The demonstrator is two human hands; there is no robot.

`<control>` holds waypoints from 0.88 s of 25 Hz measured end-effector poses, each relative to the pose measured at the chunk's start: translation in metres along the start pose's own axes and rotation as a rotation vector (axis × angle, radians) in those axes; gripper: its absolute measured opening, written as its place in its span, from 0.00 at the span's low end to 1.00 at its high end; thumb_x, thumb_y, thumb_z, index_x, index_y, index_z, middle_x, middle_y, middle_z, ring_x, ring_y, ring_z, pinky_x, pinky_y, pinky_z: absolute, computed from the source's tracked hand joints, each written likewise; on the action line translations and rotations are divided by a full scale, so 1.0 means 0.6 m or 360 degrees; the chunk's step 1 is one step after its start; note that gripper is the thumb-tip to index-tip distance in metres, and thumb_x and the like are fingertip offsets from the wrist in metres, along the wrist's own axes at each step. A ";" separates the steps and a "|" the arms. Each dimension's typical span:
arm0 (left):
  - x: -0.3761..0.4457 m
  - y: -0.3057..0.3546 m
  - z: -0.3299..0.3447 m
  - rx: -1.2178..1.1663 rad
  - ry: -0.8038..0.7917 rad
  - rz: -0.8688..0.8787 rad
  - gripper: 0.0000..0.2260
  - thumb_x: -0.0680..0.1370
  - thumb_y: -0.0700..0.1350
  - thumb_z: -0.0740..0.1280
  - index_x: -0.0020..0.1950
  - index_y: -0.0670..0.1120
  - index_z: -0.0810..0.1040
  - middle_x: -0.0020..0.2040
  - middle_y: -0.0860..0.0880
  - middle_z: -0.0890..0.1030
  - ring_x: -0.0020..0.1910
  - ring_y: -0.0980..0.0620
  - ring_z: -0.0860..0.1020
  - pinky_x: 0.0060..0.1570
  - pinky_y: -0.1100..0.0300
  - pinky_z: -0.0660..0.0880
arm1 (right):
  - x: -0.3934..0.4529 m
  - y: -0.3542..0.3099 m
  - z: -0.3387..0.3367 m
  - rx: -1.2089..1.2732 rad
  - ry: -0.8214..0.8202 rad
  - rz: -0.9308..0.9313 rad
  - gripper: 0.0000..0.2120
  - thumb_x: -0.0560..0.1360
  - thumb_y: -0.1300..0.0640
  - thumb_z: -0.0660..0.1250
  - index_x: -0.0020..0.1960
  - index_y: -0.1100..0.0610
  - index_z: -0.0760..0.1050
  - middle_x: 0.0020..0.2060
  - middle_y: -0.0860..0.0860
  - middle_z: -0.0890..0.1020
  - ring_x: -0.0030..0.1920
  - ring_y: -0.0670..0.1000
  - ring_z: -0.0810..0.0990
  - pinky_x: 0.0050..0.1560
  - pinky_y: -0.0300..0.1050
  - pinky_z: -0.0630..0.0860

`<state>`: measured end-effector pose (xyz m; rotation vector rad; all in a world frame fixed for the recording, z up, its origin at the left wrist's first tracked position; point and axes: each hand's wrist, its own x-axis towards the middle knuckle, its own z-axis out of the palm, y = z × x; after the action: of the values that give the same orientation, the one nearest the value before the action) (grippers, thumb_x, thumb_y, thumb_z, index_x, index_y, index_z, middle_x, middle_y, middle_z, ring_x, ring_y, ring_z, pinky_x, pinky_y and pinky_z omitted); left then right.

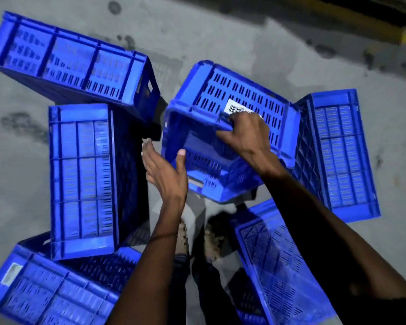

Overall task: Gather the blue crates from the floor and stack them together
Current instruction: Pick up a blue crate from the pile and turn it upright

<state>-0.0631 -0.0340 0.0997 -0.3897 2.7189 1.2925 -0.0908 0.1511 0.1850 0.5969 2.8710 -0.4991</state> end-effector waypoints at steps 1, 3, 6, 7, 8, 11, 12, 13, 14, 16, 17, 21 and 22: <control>-0.004 -0.007 -0.007 -0.0030 -0.0009 -0.0077 0.36 0.79 0.59 0.65 0.79 0.43 0.55 0.79 0.43 0.58 0.78 0.44 0.56 0.68 0.35 0.59 | -0.006 0.000 -0.013 0.0040 0.0005 0.0060 0.18 0.68 0.45 0.68 0.47 0.58 0.81 0.41 0.62 0.83 0.47 0.64 0.81 0.41 0.49 0.72; -0.018 -0.012 -0.024 -0.0166 -0.0057 -0.0225 0.36 0.78 0.57 0.66 0.79 0.42 0.56 0.78 0.43 0.61 0.77 0.44 0.59 0.69 0.35 0.59 | -0.033 0.001 -0.042 0.0128 -0.0015 0.0157 0.17 0.68 0.45 0.68 0.43 0.59 0.80 0.36 0.62 0.79 0.45 0.64 0.80 0.38 0.47 0.68; -0.058 0.007 -0.055 -0.0383 -0.0038 -0.0168 0.30 0.78 0.52 0.67 0.74 0.37 0.65 0.72 0.39 0.71 0.71 0.42 0.70 0.71 0.43 0.66 | -0.105 -0.009 -0.087 0.0222 -0.0046 0.0285 0.16 0.68 0.45 0.67 0.37 0.58 0.75 0.32 0.57 0.73 0.43 0.64 0.79 0.37 0.46 0.65; -0.072 0.015 -0.067 -0.0428 -0.0023 -0.0173 0.28 0.78 0.51 0.68 0.72 0.36 0.68 0.69 0.38 0.73 0.69 0.42 0.72 0.70 0.46 0.67 | -0.133 -0.016 -0.103 0.0261 -0.0050 0.0343 0.16 0.68 0.45 0.67 0.35 0.58 0.73 0.32 0.57 0.73 0.43 0.64 0.79 0.38 0.46 0.66; -0.090 0.021 -0.082 -0.0432 0.0021 -0.0174 0.26 0.78 0.50 0.68 0.71 0.36 0.69 0.68 0.39 0.74 0.68 0.42 0.73 0.70 0.48 0.68 | -0.162 -0.024 -0.120 0.0301 -0.0056 0.0405 0.16 0.69 0.45 0.67 0.34 0.57 0.71 0.32 0.57 0.73 0.43 0.64 0.79 0.38 0.47 0.67; -0.144 0.020 -0.122 -0.0444 0.0104 -0.0220 0.24 0.78 0.49 0.69 0.68 0.36 0.72 0.65 0.38 0.76 0.66 0.41 0.74 0.68 0.53 0.69 | -0.245 -0.038 -0.157 0.0463 -0.0036 0.0582 0.17 0.67 0.43 0.68 0.34 0.57 0.73 0.26 0.55 0.71 0.39 0.60 0.79 0.38 0.46 0.67; -0.160 0.022 -0.138 -0.0442 0.0118 -0.0263 0.24 0.77 0.48 0.70 0.67 0.35 0.73 0.64 0.37 0.77 0.64 0.40 0.75 0.67 0.54 0.69 | -0.279 -0.048 -0.172 0.0547 -0.0027 0.0630 0.18 0.66 0.43 0.68 0.32 0.58 0.73 0.23 0.53 0.68 0.35 0.58 0.78 0.36 0.45 0.66; -0.174 0.024 -0.153 -0.0445 0.0118 -0.0319 0.23 0.77 0.45 0.71 0.67 0.33 0.73 0.63 0.35 0.77 0.63 0.38 0.75 0.65 0.56 0.69 | -0.310 -0.062 -0.183 0.0677 -0.0012 0.0660 0.18 0.65 0.44 0.68 0.29 0.58 0.71 0.21 0.50 0.64 0.31 0.55 0.74 0.34 0.45 0.64; -0.183 0.025 -0.167 -0.0452 0.0094 -0.0381 0.22 0.77 0.43 0.71 0.66 0.32 0.73 0.62 0.34 0.77 0.62 0.36 0.76 0.63 0.57 0.68 | -0.337 -0.078 -0.197 0.0823 0.0021 0.0673 0.18 0.65 0.46 0.68 0.27 0.57 0.67 0.21 0.49 0.62 0.28 0.51 0.69 0.32 0.46 0.63; -0.202 0.025 -0.205 -0.0407 0.0005 -0.0446 0.21 0.76 0.41 0.71 0.64 0.30 0.73 0.60 0.32 0.77 0.61 0.35 0.76 0.62 0.57 0.68 | -0.387 -0.107 -0.237 0.1017 0.0119 0.0738 0.18 0.65 0.49 0.68 0.26 0.57 0.63 0.23 0.49 0.62 0.27 0.47 0.62 0.30 0.48 0.62; -0.205 0.026 -0.228 -0.0378 0.0011 -0.0431 0.21 0.76 0.43 0.71 0.64 0.31 0.74 0.59 0.32 0.78 0.60 0.35 0.77 0.62 0.55 0.68 | -0.406 -0.115 -0.262 0.1073 0.0166 0.0790 0.18 0.65 0.49 0.67 0.26 0.58 0.64 0.25 0.50 0.63 0.27 0.46 0.62 0.29 0.48 0.62; -0.162 0.048 -0.342 -0.0257 0.0167 -0.0346 0.23 0.75 0.48 0.71 0.64 0.35 0.75 0.59 0.34 0.78 0.61 0.36 0.75 0.64 0.49 0.68 | -0.468 -0.124 -0.363 0.1540 0.0260 0.0998 0.17 0.70 0.56 0.67 0.27 0.53 0.64 0.23 0.52 0.63 0.23 0.48 0.62 0.24 0.43 0.60; -0.145 0.054 -0.368 -0.0215 0.0202 -0.0303 0.23 0.75 0.47 0.72 0.65 0.36 0.75 0.60 0.34 0.77 0.62 0.36 0.75 0.64 0.47 0.68 | -0.479 -0.123 -0.384 0.1713 0.0250 0.1037 0.19 0.72 0.61 0.67 0.27 0.53 0.62 0.21 0.50 0.62 0.21 0.47 0.60 0.23 0.38 0.59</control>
<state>0.0147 -0.1694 0.2811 -0.7484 2.6216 1.4464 0.1176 0.0664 0.4860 1.6528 2.0683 -1.8810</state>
